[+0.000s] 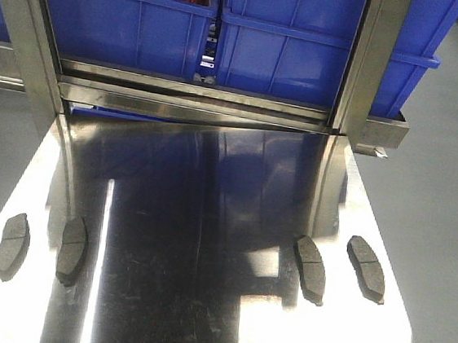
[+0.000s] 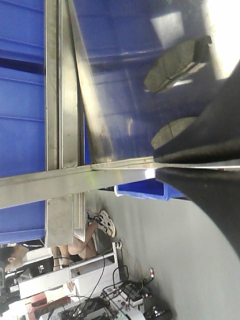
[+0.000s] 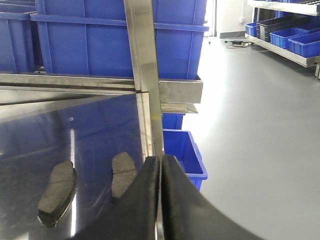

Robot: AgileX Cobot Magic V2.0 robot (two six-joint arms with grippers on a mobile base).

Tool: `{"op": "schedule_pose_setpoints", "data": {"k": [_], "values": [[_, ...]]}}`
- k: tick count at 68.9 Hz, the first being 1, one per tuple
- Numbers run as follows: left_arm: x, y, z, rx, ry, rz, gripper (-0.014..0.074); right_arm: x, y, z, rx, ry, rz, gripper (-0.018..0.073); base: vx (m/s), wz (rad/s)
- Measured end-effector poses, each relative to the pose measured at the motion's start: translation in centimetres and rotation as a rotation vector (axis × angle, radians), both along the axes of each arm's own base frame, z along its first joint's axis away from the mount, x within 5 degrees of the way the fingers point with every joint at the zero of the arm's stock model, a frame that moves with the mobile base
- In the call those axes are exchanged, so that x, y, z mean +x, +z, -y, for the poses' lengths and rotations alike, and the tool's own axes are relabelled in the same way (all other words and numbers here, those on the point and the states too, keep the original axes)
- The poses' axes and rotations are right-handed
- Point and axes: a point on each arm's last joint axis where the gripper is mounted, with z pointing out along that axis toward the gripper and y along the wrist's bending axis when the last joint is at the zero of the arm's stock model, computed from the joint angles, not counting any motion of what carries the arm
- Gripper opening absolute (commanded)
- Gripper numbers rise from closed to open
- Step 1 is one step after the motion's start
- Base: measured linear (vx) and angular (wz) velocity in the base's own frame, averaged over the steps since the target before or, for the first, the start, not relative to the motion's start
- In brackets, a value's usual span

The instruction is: Move and align brake pads A on conveyor

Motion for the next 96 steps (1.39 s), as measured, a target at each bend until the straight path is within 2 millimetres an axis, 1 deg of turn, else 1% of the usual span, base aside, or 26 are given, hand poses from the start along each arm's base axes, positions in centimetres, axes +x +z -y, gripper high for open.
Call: {"op": "schedule_pose_setpoints", "data": {"k": [13, 20, 26, 33, 42, 47, 53, 56, 61, 65, 69, 74, 77, 80, 84, 96], "values": [[0.1, 0.6, 0.0, -0.026, 0.002, 0.064, -0.0006, 0.0, 0.0, 0.0, 0.0, 0.0, 0.0, -0.0003, 0.0, 0.0], [-0.2, 2.1, 0.1, -0.077, -0.002, 0.097, -0.0006, 0.0, 0.0, 0.0, 0.0, 0.0, 0.0, -0.0003, 0.0, 0.0], [-0.3, 4.1, 0.2, -0.087, -0.007, 0.112, -0.0006, 0.0, 0.0, 0.0, 0.0, 0.0, 0.0, -0.0003, 0.0, 0.0], [0.2, 6.1, 0.2, -0.076, -0.012, 0.035, -0.0006, 0.0, 0.0, 0.0, 0.0, 0.0, 0.0, -0.0003, 0.0, 0.0], [1.5, 8.0, 0.0, -0.03, -0.012, -0.102, -0.0006, 0.0, 0.0, 0.0, 0.0, 0.0, 0.0, -0.0003, 0.0, 0.0], [2.2, 8.4, 0.0, -0.023, -0.012, -0.151, -0.0006, 0.0, 0.0, 0.0, 0.0, 0.0, 0.0, -0.0003, 0.0, 0.0], [2.7, 8.6, -0.1, -0.02, -0.011, -0.174, 0.0015, 0.0, 0.0, 0.0, 0.0, 0.0, 0.0, -0.0003, 0.0, 0.0], [2.8, 8.7, -0.1, -0.021, -0.011, -0.179, 0.0047, 0.0, 0.0, 0.0, 0.0, 0.0, 0.0, -0.0003, 0.0, 0.0], [2.8, 8.7, -0.1, -0.02, -0.011, -0.178, 0.0136, 0.0, 0.0, 0.0, 0.0, 0.0, 0.0, -0.0003, 0.0, 0.0], [2.8, 8.7, -0.1, -0.02, -0.011, -0.178, 0.0246, 0.0, 0.0, 0.0, 0.0, 0.0, 0.0, -0.0003, 0.0, 0.0], [2.8, 8.7, -0.1, -0.022, -0.011, -0.178, 0.0394, 0.0, 0.0, 0.0, 0.0, 0.0, 0.0, -0.0003, 0.0, 0.0], [2.8, 8.7, -0.1, -0.025, -0.011, -0.178, 0.0549, 0.0, 0.0, 0.0, 0.0, 0.0, 0.0, -0.0003, 0.0, 0.0], [2.8, 8.7, -0.1, -0.03, -0.011, -0.178, 0.0627, 0.0, 0.0, 0.0, 0.0, 0.0, 0.0, -0.0003, 0.0, 0.0], [2.8, 8.7, -0.1, -0.033, -0.011, -0.177, 0.0681, 0.0, 0.0, 0.0, 0.0, 0.0, 0.0, -0.0003, 0.0, 0.0], [2.8, 8.7, -0.1, -0.035, -0.011, -0.177, 0.0734, 0.0, 0.0, 0.0, 0.0, 0.0, 0.0, -0.0003, 0.0, 0.0], [2.8, 8.7, -0.1, -0.035, -0.011, -0.177, 0.0705, 0.0, 0.0, 0.0, 0.0, 0.0, 0.0, -0.0003, 0.0, 0.0]]}}
